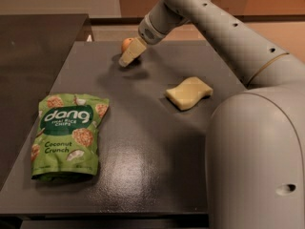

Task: Pick orange

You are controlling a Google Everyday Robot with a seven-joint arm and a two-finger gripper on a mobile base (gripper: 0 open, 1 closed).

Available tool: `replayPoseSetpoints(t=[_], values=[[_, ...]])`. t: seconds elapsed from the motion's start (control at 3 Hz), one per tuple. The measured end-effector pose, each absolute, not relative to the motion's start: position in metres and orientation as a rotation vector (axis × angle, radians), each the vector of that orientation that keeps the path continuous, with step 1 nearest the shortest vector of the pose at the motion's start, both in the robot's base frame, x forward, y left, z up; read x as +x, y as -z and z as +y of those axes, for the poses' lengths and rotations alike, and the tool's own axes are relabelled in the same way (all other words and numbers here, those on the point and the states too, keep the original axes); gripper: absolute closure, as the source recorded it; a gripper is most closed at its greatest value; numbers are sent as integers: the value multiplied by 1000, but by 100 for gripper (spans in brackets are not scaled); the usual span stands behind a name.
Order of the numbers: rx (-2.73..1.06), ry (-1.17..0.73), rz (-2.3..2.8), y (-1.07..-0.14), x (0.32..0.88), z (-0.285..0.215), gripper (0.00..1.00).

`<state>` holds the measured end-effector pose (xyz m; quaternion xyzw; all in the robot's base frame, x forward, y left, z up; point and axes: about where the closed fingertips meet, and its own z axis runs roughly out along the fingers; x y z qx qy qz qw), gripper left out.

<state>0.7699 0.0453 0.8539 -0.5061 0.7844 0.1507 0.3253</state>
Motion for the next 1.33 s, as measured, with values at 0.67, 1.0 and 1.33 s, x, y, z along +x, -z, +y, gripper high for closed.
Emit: replayPoseSetpoints(t=[0.67, 1.0, 1.33], values=[[-1338, -400, 2059, -857, 772, 51, 42], [-1331, -404, 2061, -861, 772, 48, 65], [-1331, -403, 2052, -879, 763, 39, 88]])
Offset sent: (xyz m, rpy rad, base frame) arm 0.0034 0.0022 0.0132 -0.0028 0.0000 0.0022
